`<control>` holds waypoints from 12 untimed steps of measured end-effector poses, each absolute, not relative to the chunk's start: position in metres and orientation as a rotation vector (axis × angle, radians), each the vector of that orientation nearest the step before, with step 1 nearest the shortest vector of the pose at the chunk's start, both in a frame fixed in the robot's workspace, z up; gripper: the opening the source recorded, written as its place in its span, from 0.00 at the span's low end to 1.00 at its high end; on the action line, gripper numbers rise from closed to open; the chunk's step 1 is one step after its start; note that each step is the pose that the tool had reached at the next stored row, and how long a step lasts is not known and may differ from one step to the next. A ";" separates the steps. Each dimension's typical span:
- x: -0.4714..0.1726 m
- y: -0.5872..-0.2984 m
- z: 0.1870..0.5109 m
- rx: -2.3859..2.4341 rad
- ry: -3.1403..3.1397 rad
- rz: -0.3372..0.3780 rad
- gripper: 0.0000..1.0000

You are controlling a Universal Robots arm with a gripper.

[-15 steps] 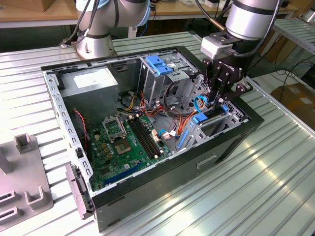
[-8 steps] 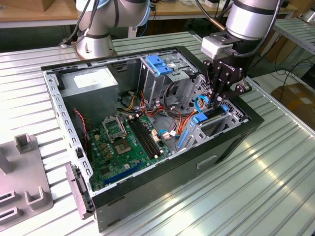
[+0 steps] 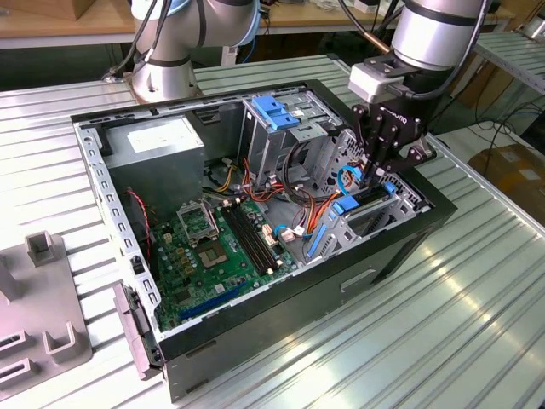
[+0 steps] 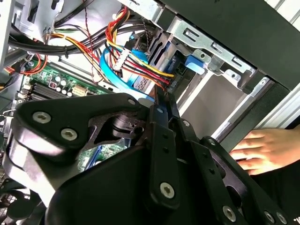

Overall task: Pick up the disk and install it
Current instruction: 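Insert the first disk wire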

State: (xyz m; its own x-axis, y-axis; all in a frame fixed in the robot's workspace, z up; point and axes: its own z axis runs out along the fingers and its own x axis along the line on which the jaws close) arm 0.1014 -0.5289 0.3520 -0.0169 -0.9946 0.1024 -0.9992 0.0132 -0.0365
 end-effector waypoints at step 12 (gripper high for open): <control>0.101 -0.538 0.352 2.141 -2.224 0.144 0.16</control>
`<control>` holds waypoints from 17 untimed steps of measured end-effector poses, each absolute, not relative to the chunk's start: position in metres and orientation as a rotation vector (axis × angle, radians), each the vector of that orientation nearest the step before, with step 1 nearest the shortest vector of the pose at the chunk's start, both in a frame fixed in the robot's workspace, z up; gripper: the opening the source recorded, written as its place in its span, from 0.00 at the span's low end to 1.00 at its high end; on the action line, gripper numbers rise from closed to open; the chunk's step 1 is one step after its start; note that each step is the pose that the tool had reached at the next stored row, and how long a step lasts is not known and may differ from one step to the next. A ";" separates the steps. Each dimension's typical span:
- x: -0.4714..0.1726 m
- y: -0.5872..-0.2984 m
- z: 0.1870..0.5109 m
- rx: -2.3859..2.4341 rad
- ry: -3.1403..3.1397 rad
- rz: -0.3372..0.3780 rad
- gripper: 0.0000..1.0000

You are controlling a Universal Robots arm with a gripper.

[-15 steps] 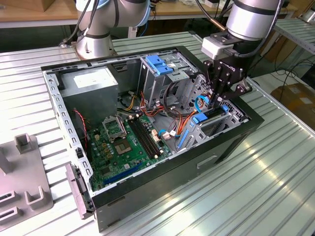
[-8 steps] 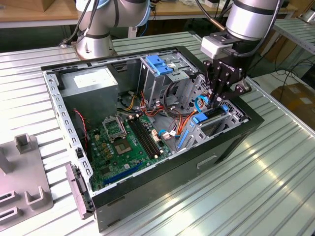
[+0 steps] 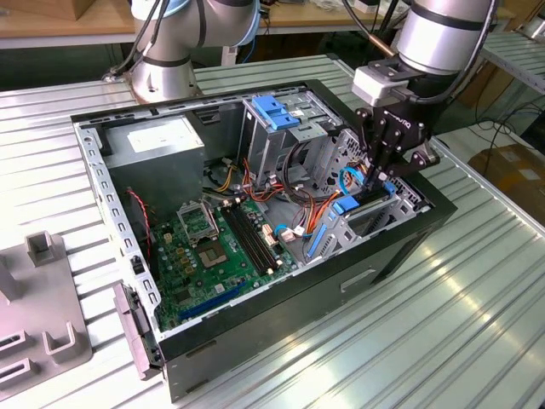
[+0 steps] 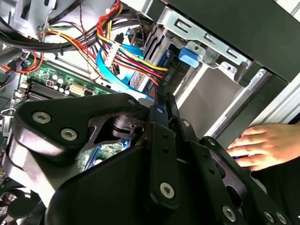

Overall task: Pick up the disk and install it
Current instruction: 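Insert the first disk wire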

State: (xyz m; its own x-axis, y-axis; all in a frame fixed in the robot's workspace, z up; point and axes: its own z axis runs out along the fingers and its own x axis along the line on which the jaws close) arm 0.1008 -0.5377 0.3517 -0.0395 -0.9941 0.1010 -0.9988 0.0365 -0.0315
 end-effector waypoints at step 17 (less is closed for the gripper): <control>0.102 -0.540 0.350 2.144 -2.228 0.137 0.16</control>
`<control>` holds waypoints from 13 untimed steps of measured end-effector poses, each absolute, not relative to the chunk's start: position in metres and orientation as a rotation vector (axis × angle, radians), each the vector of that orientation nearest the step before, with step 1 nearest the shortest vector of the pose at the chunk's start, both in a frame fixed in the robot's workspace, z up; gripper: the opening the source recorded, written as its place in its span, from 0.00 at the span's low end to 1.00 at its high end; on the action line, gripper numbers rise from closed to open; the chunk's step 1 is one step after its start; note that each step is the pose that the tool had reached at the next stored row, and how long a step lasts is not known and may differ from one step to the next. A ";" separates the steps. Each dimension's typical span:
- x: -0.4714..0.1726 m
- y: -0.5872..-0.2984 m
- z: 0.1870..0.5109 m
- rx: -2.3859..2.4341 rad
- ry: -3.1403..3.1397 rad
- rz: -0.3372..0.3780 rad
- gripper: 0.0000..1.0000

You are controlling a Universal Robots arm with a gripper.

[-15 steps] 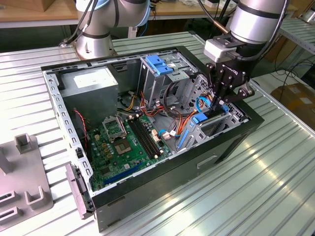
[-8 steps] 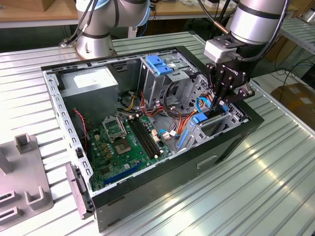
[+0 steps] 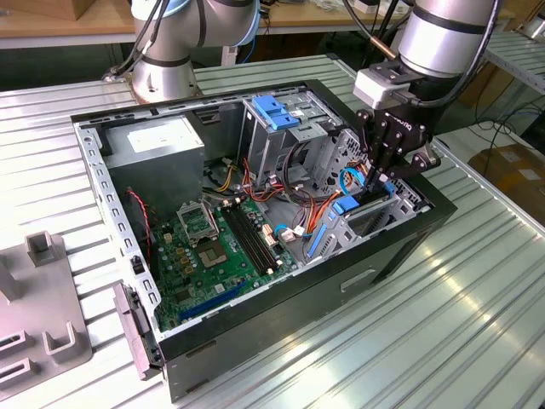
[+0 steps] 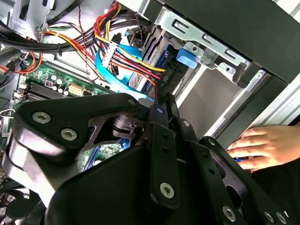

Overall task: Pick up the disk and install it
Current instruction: 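Insert the first disk wire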

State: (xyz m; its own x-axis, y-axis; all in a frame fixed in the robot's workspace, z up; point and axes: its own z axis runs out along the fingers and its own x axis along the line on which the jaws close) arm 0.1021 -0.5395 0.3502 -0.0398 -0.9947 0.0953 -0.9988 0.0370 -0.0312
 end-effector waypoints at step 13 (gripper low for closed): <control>0.102 -0.540 0.346 2.145 -2.229 0.134 0.16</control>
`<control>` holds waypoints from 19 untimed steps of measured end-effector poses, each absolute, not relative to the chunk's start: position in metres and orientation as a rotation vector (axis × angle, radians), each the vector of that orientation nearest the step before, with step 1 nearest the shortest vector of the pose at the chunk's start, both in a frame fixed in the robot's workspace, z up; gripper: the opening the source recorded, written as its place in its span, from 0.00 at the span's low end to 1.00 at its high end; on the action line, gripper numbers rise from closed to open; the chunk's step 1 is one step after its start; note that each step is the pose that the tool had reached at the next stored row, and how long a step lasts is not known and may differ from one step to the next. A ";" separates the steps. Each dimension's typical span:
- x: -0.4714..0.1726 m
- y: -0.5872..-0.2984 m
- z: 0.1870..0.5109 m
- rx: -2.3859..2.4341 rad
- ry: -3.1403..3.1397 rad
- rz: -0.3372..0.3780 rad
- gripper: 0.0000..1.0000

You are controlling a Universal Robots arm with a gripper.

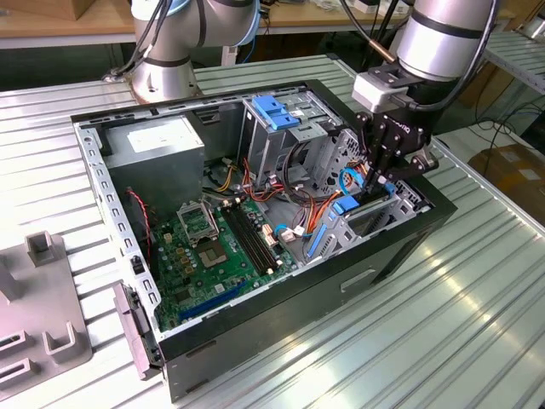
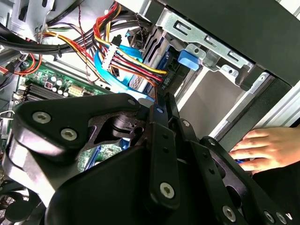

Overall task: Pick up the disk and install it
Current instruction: 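Insert the first disk wire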

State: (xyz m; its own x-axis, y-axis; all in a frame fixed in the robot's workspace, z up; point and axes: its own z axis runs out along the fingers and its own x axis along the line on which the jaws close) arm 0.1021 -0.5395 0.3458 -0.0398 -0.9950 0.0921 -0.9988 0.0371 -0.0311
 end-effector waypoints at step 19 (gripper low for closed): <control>0.103 -0.540 0.352 2.146 -2.230 0.132 0.23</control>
